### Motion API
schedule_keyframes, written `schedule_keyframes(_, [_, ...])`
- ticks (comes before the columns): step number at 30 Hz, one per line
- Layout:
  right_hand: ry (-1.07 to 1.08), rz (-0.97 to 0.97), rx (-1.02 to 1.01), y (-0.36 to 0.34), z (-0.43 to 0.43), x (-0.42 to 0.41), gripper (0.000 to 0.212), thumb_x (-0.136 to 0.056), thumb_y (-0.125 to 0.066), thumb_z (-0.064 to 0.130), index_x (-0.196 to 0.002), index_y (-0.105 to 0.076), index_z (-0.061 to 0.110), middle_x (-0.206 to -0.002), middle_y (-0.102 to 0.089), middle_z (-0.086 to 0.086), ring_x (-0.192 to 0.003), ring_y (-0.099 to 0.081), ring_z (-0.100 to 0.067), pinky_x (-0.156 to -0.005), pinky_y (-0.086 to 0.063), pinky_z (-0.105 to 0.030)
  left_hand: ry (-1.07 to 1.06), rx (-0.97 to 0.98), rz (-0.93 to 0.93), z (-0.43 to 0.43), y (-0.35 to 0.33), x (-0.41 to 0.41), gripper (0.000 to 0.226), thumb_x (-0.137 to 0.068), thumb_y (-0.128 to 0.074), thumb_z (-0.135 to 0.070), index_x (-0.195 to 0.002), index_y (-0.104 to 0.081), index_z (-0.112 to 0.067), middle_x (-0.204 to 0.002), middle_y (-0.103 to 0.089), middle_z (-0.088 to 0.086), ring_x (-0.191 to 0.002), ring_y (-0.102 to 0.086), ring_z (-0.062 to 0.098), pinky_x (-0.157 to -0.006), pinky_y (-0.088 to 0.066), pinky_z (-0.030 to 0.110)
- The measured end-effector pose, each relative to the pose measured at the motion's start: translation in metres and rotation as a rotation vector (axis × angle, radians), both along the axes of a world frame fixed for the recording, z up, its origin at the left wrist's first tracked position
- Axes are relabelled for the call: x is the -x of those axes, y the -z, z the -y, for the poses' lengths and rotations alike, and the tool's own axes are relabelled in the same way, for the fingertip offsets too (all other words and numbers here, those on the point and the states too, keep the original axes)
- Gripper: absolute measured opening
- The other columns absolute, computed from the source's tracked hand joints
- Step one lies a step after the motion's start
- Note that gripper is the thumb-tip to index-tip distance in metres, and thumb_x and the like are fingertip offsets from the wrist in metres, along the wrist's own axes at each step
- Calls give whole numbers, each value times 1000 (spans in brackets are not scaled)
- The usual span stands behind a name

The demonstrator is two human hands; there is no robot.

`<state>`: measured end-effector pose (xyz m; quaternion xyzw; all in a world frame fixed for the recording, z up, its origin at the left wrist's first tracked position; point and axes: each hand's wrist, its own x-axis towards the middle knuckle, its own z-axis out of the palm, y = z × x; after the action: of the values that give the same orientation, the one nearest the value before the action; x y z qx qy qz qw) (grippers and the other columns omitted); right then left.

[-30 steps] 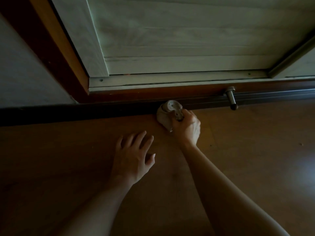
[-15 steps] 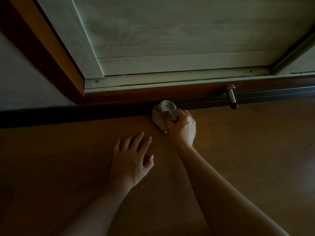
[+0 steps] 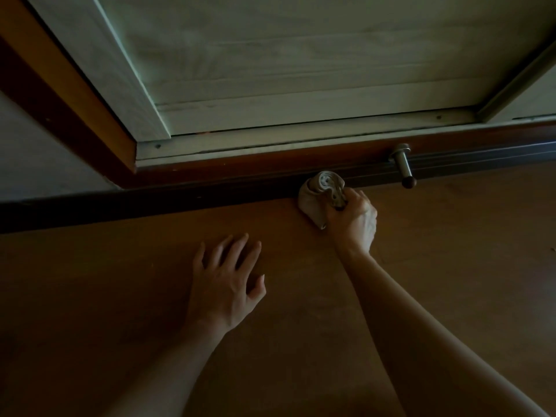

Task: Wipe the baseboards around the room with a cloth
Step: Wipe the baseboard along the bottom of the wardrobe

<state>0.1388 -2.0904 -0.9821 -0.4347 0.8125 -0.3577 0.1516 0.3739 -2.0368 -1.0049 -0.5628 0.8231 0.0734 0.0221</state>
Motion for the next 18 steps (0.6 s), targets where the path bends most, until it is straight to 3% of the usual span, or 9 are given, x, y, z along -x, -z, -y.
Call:
schedule_keyframes(7, [16, -7, -12, 1, -2, 2, 27, -89, -66, 36, -102, -68, 13, -103, -64, -1, -98, -61, -26, -81, -52, -47, 8, -2, 15, 1, -2, 0, 65, -90, -32, -60, -145, -51, -30, -153, -46, 3, -141, -40, 30, -113, -28, 63])
schedule_keyframes(13, [105, -8, -47, 2, -2, -9, 22, -90, -65, 34, -101, -67, 15, -113, -64, -7, -108, -59, -32, -88, -50, -47, -10, -47, 3, 0, -3, -4, 67, -91, -29, -64, -153, -35, -38, -163, -29, -3, -150, -25, 22, -120, -17, 56])
schedule_keyframes(16, [-80, -58, -2, -1, 2, -37, 19, -87, -67, 28, -100, -69, 14, -103, -65, -3, -92, -63, -24, -76, -55, -46, 6, -63, -29, -1, -4, -7, 67, -91, -31, -65, -153, -35, -39, -164, -27, -4, -150, -24, 21, -121, -16, 55])
schedule_keyframes(18, [-90, -74, 7, -1, 3, -44, 20, -86, -68, 30, -97, -70, 14, -98, -66, -2, -87, -63, -23, -71, -55, -45, 47, -60, -11, 1, -5, -12, 67, -91, -30, -65, -154, -31, -41, -164, -25, -4, -150, -23, 20, -121, -17, 52])
